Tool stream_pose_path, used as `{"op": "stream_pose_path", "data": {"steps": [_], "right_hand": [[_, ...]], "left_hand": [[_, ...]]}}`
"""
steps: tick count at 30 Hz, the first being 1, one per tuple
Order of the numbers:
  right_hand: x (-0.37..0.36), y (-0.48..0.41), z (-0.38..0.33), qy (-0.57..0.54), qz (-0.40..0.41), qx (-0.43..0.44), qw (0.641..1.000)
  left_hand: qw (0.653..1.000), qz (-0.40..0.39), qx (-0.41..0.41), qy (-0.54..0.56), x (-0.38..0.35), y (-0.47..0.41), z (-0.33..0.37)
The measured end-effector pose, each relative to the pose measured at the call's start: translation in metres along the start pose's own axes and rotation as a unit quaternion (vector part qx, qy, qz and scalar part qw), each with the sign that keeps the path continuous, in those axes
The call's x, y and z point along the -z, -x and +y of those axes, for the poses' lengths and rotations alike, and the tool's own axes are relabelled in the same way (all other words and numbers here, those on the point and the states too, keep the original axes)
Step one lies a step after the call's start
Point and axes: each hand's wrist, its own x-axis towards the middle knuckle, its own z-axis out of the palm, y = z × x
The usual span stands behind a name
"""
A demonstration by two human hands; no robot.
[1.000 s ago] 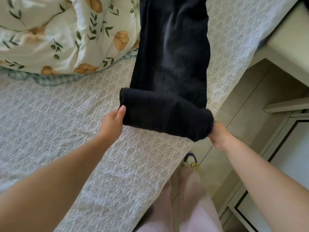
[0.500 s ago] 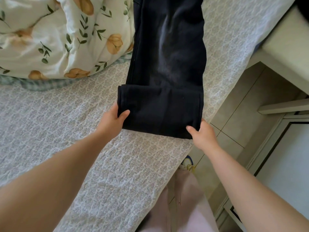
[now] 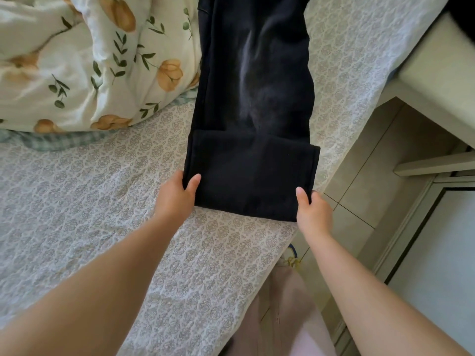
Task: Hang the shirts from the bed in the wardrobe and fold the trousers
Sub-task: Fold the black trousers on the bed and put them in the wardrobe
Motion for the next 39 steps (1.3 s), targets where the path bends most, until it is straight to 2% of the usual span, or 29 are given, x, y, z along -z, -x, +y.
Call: {"op": "stream_pose_path", "data": {"steps": [4,8,12,15,17,19,21,23,26,33,36,39], "right_hand": [[-0.002,0.004,-0.004,0.032,-0.014,0.018,0.999],[-0.006,0.029,0.009,0.058,-0.044,0.009,0.997],[-0.007,0.061,0.036,0.081,-0.062,0.000,0.995],[-0.009,0.091,0.063,0.138,-0.120,-0.023,0.983],[-0.009,0.104,0.074,0.133,-0.165,-0.035,0.977],[-0.005,0.104,0.076,0.106,-0.185,-0.037,0.976],[0.002,0.095,0.065,0.055,-0.143,-0.046,0.987],[0.010,0.074,0.046,0.004,-0.054,-0.039,0.998],[0.018,0.027,0.007,-0.038,-0.004,0.008,0.999],[0.013,-0.046,-0.054,-0.041,-0.096,0.011,0.994],[0.012,-0.052,-0.055,-0.018,-0.052,0.022,0.998],[0.016,-0.056,-0.048,0.021,-0.015,-0.025,0.999]], "left_hand": [[0.998,0.040,0.027,-0.028,0.006,0.010,-0.004],[0.997,-0.017,0.063,-0.041,0.010,0.027,-0.015],[0.995,-0.027,0.081,-0.042,0.006,0.061,-0.041],[0.985,-0.076,0.121,-0.096,-0.002,0.099,-0.068],[0.975,-0.108,0.163,-0.101,-0.002,0.112,-0.078],[0.977,-0.080,0.177,-0.089,0.002,0.111,-0.075],[0.989,0.005,0.134,-0.057,0.008,0.102,-0.063],[0.996,0.066,0.057,-0.026,0.014,0.084,-0.041],[0.998,0.059,-0.002,-0.024,0.018,0.041,-0.007],[0.993,-0.004,0.063,-0.098,0.008,-0.021,0.022],[0.995,0.032,0.098,0.016,-0.002,-0.024,0.026],[0.984,0.083,0.139,0.069,-0.008,-0.020,0.026]]}}
